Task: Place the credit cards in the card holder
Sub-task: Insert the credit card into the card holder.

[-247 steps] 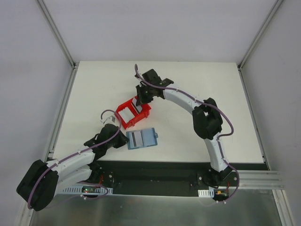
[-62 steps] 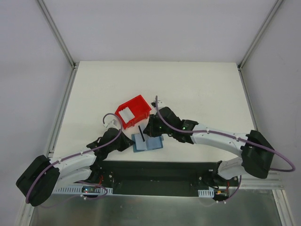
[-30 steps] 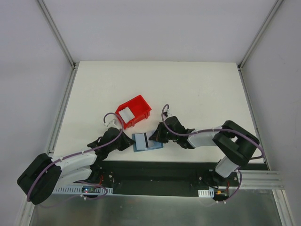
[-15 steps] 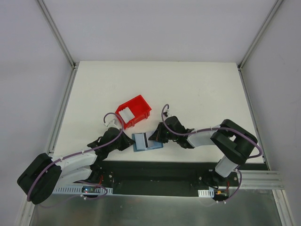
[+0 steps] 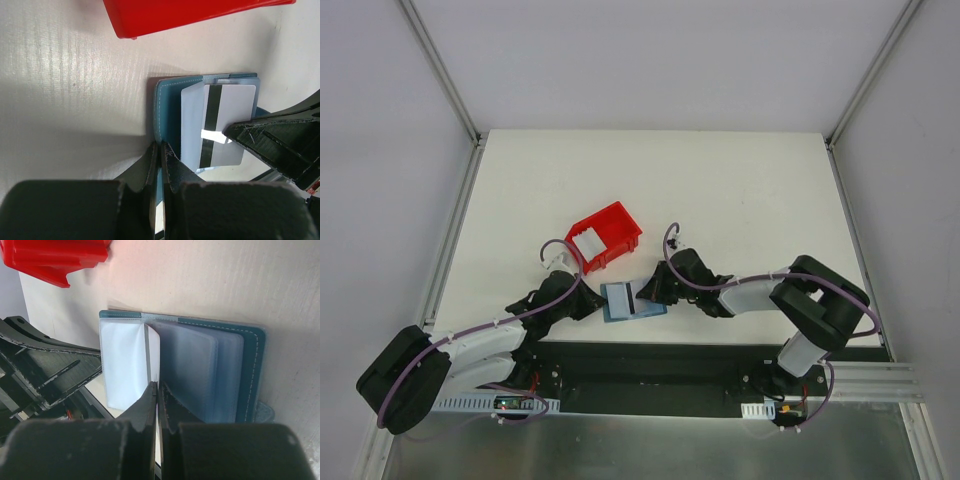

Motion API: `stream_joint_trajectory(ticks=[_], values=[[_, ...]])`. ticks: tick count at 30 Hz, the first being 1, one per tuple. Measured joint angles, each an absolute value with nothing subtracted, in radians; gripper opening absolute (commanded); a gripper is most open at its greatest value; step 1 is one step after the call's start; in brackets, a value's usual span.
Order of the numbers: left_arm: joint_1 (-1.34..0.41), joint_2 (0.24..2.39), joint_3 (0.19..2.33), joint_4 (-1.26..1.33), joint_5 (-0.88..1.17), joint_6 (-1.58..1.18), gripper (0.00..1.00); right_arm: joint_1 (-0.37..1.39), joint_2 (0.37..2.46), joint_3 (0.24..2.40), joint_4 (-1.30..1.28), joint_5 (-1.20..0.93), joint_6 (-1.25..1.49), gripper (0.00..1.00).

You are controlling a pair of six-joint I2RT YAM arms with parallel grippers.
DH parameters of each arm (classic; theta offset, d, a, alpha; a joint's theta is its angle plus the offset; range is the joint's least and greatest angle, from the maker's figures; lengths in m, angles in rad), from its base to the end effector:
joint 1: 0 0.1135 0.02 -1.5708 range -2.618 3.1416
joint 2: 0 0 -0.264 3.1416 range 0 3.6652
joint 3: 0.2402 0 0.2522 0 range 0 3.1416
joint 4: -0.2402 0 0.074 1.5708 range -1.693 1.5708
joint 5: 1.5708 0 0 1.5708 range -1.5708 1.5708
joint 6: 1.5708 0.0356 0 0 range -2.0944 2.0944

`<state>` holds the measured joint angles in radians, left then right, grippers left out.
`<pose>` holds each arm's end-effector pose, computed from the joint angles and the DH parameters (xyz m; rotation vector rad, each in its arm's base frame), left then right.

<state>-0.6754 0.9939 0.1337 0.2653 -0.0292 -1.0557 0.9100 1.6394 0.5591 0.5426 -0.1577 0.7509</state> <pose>0.1349 -0.1067 0.1268 -0.4578 2.2832 -0.9191 0.1798 0.2404 0.1332 -0.2884 2.3067 1.0976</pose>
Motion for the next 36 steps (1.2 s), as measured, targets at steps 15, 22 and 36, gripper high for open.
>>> stream_joint_trajectory(ticks=[15, 22, 36], values=[[-0.675, 0.994, 0.134, 0.265, -0.029, -1.056, 0.00, 0.939, 1.639, 0.567, 0.536, -0.118, 0.749, 0.00], [-0.675, 0.994, 0.134, 0.265, -0.029, -1.056, 0.00, 0.957, 1.610, 0.546, 0.529, -0.075, 0.778, 0.00], [-0.675, 0.994, 0.134, 0.265, -0.029, -1.056, 0.00, 0.977, 1.698, 0.626, 0.512, -0.115, 0.797, 0.27]])
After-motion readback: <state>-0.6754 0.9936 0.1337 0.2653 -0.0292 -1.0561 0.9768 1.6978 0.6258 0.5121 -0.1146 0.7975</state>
